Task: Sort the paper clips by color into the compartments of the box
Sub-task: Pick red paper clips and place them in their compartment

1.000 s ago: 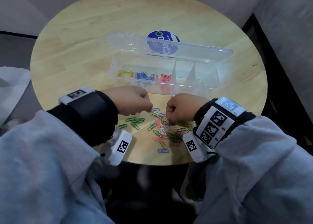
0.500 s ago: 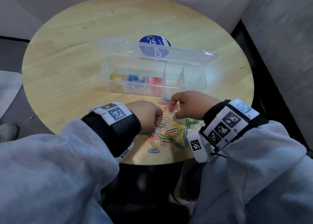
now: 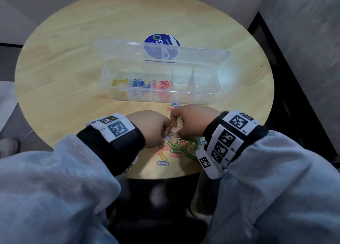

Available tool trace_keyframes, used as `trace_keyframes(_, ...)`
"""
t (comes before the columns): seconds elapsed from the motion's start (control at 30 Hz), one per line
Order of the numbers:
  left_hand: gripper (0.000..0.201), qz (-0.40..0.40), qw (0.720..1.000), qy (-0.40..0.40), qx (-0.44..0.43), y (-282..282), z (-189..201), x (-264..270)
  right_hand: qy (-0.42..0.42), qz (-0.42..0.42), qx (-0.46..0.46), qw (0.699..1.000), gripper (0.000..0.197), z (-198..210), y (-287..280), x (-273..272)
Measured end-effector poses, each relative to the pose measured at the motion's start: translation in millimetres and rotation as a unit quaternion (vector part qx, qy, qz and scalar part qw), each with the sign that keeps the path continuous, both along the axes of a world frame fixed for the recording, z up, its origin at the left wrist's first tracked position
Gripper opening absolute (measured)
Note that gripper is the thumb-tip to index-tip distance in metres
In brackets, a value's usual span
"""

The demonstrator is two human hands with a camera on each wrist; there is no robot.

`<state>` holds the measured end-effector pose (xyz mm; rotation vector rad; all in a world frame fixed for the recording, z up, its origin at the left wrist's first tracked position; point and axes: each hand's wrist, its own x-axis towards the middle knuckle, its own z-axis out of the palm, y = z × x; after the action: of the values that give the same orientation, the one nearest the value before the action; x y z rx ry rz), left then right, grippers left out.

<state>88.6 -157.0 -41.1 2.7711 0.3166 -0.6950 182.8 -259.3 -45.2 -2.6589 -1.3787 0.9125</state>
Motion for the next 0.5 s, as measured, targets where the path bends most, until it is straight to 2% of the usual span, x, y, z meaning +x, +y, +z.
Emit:
trace_keyframes(0.2, 0.012, 0.017, 1.0, 0.017, 0.02, 1.3, -2.0, -0.3, -0.003, 0.007, -0.019, 1.0, 0.008, -0.8, 3.8, -2.7)
trace_keyframes(0.5, 0.014, 0.041, 0.999, 0.013, -0.002, 5.4, -3.4, -3.5, 0.027, 0.001, -0.024, 0.999, 0.006, 1.3, 2.1, -5.4)
